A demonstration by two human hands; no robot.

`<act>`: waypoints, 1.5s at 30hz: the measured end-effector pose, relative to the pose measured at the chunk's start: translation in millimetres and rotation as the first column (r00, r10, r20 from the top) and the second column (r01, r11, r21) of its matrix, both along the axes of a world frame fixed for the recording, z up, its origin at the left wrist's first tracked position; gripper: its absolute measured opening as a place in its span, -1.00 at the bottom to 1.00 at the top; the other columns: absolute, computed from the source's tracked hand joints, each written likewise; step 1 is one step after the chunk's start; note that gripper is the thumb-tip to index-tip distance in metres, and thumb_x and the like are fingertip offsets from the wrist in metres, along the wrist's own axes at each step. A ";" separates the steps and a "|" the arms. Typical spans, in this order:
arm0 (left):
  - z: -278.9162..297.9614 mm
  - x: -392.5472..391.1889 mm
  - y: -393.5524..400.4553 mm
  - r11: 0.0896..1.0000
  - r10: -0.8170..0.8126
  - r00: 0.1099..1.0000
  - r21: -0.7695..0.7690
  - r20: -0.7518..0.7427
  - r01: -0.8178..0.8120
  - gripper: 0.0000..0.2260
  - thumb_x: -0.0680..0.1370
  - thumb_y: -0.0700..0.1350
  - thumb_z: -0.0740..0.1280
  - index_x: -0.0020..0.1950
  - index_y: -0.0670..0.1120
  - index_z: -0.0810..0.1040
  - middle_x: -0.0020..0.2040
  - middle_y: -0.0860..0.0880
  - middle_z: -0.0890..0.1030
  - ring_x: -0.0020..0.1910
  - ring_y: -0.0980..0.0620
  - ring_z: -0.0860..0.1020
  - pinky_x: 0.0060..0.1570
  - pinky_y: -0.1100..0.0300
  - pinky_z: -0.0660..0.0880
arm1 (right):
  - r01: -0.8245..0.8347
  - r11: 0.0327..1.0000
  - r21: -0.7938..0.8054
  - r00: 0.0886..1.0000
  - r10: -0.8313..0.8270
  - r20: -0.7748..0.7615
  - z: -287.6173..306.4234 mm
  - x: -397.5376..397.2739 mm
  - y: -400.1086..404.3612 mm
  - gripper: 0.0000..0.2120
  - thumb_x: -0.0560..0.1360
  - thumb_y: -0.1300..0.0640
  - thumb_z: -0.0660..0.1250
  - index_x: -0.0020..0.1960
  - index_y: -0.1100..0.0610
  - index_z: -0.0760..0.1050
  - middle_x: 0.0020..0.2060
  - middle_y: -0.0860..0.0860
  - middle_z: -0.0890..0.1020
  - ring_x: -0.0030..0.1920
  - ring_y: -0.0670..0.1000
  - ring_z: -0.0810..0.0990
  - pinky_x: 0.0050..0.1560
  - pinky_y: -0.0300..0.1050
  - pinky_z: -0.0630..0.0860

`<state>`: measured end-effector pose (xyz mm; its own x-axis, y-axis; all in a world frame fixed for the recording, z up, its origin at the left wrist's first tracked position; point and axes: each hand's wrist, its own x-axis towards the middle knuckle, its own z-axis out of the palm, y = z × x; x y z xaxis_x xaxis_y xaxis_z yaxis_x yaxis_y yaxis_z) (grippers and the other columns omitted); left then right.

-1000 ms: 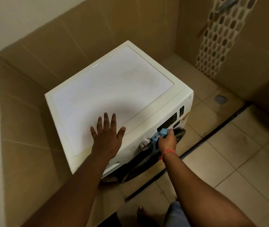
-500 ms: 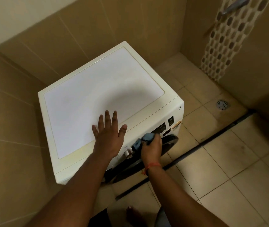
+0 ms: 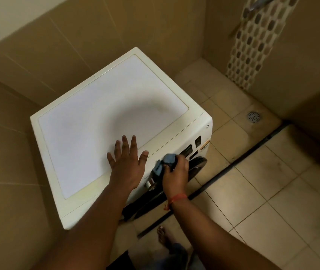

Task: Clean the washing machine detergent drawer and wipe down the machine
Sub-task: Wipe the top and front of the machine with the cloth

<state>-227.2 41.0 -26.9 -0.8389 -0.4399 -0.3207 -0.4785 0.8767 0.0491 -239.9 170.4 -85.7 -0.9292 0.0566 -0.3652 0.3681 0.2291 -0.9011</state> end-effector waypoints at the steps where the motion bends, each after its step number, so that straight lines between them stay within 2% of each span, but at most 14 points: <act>1: -0.1 -3.5 0.0 1.000 -0.027 1.000 0.000 -0.001 0.027 -0.29 0.48 0.32 -0.29 0.59 0.06 -0.24 0.61 -0.06 -0.22 0.58 -0.10 -0.22 0.49 -0.23 -0.18 | 0.026 0.999 0.025 1.000 -0.026 0.012 -9.6 -3.2 1.4 -0.72 0.52 0.38 0.29 0.19 0.19 0.44 0.13 -0.03 0.41 0.11 -0.10 0.44 0.20 -0.40 0.37; 6: 4.7 -18.0 -10.0 0.991 -0.132 0.991 0.010 -0.029 0.132 -0.28 0.47 0.32 -0.31 0.59 0.06 -0.24 0.61 -0.06 -0.23 0.58 -0.11 -0.23 0.50 -0.24 -0.18 | 0.144 0.989 -0.005 0.946 -0.137 0.292 -43.0 -21.4 5.2 -0.75 0.48 0.37 0.20 -0.13 0.02 0.40 0.05 0.20 0.56 0.05 0.17 0.58 0.16 0.17 0.55; 8: 4.2 -22.9 -17.6 0.985 -0.171 0.985 0.001 -0.030 0.172 -0.27 0.46 0.33 -0.33 0.59 0.06 -0.24 0.61 -0.06 -0.22 0.58 -0.12 -0.22 0.49 -0.24 -0.17 | 0.245 0.969 -0.010 0.950 -0.239 0.201 -29.9 -26.0 0.1 -0.76 0.47 0.42 0.21 -0.12 0.09 0.43 0.04 0.20 0.55 0.01 0.12 0.56 0.17 0.12 0.54; 13: 1.4 -28.5 -36.4 0.969 -0.247 0.969 -0.029 -0.027 0.247 -0.29 0.49 0.32 -0.32 0.59 0.06 -0.25 0.61 -0.07 -0.22 0.58 -0.13 -0.21 0.50 -0.26 -0.15 | 0.378 0.926 -0.009 0.926 -0.378 -0.017 -8.9 -28.4 -3.6 -0.76 0.59 0.33 0.22 0.24 0.19 0.46 0.16 0.00 0.44 0.11 -0.06 0.47 0.09 -0.51 0.33; 17: 4.9 -32.7 -46.7 0.951 -0.306 0.951 -0.058 -0.038 0.303 -0.31 0.51 0.32 -0.29 0.59 0.04 -0.25 0.61 -0.09 -0.21 0.58 -0.15 -0.19 0.49 -0.27 -0.13 | 0.473 0.881 -0.007 0.874 -0.468 0.132 -17.6 -37.3 -9.5 -0.88 0.63 0.28 0.15 0.09 0.23 0.45 0.15 0.19 0.53 0.14 0.13 0.53 0.11 -0.24 0.39; 23: 0.2 -36.2 -52.6 0.933 -0.353 0.936 -0.089 -0.018 0.350 -0.30 0.50 0.32 -0.29 0.59 0.05 -0.25 0.61 -0.09 -0.19 0.58 -0.16 -0.17 0.48 -0.28 -0.12 | 0.378 0.923 -0.072 0.906 -0.384 -0.177 3.9 -40.8 -25.0 -0.54 0.67 0.27 0.07 0.55 0.06 0.20 0.44 -0.14 0.29 0.36 -0.21 0.28 0.23 -0.63 0.13; 28: 1.5 -44.4 -49.4 0.923 -0.379 0.924 -0.095 -0.044 0.374 -0.31 0.51 0.32 -0.28 0.59 0.05 -0.24 0.61 -0.10 -0.17 0.58 -0.17 -0.16 0.48 -0.29 -0.09 | 0.460 0.875 -0.149 0.873 -0.416 0.254 -17.9 -49.5 -11.3 -0.74 0.68 0.19 0.00 0.22 0.24 0.40 0.05 0.12 0.51 0.01 0.02 0.41 -0.18 -0.29 0.36; 31: 0.1 -53.1 -45.8 0.930 -0.356 0.934 -0.103 -0.020 0.352 -0.29 0.49 0.33 -0.29 0.59 0.05 -0.25 0.61 -0.10 -0.17 0.58 -0.17 -0.15 0.49 -0.28 -0.09 | 0.383 0.893 -0.237 0.923 -0.378 0.070 -13.3 -50.8 -18.3 -0.69 0.67 0.02 0.04 0.34 0.04 0.38 0.38 -0.05 0.41 0.41 -0.03 0.33 0.40 -0.24 0.25; 33: -0.1 -56.6 -40.1 0.932 -0.351 0.936 -0.101 -0.002 0.349 -0.29 0.49 0.34 -0.29 0.59 0.05 -0.26 0.61 -0.09 -0.18 0.58 -0.17 -0.16 0.49 -0.28 -0.09 | 0.310 0.925 -0.218 0.946 -0.324 -0.030 -7.0 -49.4 -22.9 -0.56 0.69 0.03 0.02 0.56 -0.01 0.13 0.50 -0.24 0.07 0.48 -0.23 0.02 0.38 -0.48 -0.04; 34: 0.2 -57.8 -37.4 0.933 -0.349 0.937 -0.098 -0.004 0.347 -0.29 0.49 0.34 -0.29 0.58 0.06 -0.26 0.61 -0.09 -0.19 0.58 -0.17 -0.17 0.49 -0.28 -0.10 | 0.328 0.921 -0.212 0.939 -0.342 -0.031 -8.6 -50.6 -22.0 -0.55 0.70 0.05 0.01 0.57 0.01 0.10 0.50 -0.23 0.10 0.47 -0.23 0.04 0.35 -0.49 0.01; 36: 2.4 -63.2 -30.2 0.936 -0.344 0.939 -0.088 -0.019 0.341 -0.30 0.51 0.33 -0.28 0.59 0.06 -0.26 0.61 -0.09 -0.19 0.58 -0.16 -0.17 0.49 -0.27 -0.11 | 0.462 0.839 -0.287 0.887 -0.435 0.154 -14.6 -61.4 -13.0 -0.65 0.70 0.08 0.00 0.44 0.13 0.31 0.27 -0.03 0.47 0.34 -0.02 0.38 0.18 -0.35 0.29; 39: 4.5 -72.2 -18.7 0.942 -0.329 0.944 -0.082 -0.030 0.325 -0.32 0.53 0.32 -0.26 0.59 0.06 -0.25 0.61 -0.09 -0.19 0.58 -0.15 -0.18 0.49 -0.27 -0.11 | 0.584 0.743 -0.327 0.801 -0.462 0.382 -22.1 -80.1 -2.0 -0.77 0.67 0.19 0.04 0.07 0.25 0.43 -0.17 0.09 0.47 -0.04 0.06 0.41 -0.19 -0.30 0.39; 42: 3.0 -83.1 -4.8 0.955 -0.295 0.955 -0.051 -0.028 0.293 -0.33 0.53 0.31 -0.27 0.59 0.07 -0.25 0.61 -0.08 -0.21 0.58 -0.13 -0.20 0.50 -0.26 -0.13 | 0.422 0.859 -0.290 0.905 -0.378 0.196 -15.3 -84.7 -1.6 -0.62 0.65 -0.04 0.06 0.40 0.07 0.32 0.42 0.00 0.37 0.38 -0.01 0.34 0.37 -0.17 0.30; 45: 3.3 -90.9 6.9 0.957 -0.287 0.958 -0.044 -0.015 0.286 -0.31 0.50 0.32 -0.30 0.59 0.07 -0.26 0.61 -0.07 -0.21 0.58 -0.12 -0.21 0.49 -0.25 -0.15 | 0.298 0.934 -0.198 0.952 -0.305 -0.008 -8.9 -87.0 -3.9 -0.49 0.68 -0.07 0.00 0.59 -0.08 -0.04 0.56 -0.23 -0.10 0.50 -0.24 -0.10 0.24 -0.54 0.00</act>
<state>-318.0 47.9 -23.5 -0.9379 -0.1923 -0.2887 -0.2061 0.9784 0.0178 -326.8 166.5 -94.6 -0.8926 0.2688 -0.3621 0.3579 -0.0661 -0.9314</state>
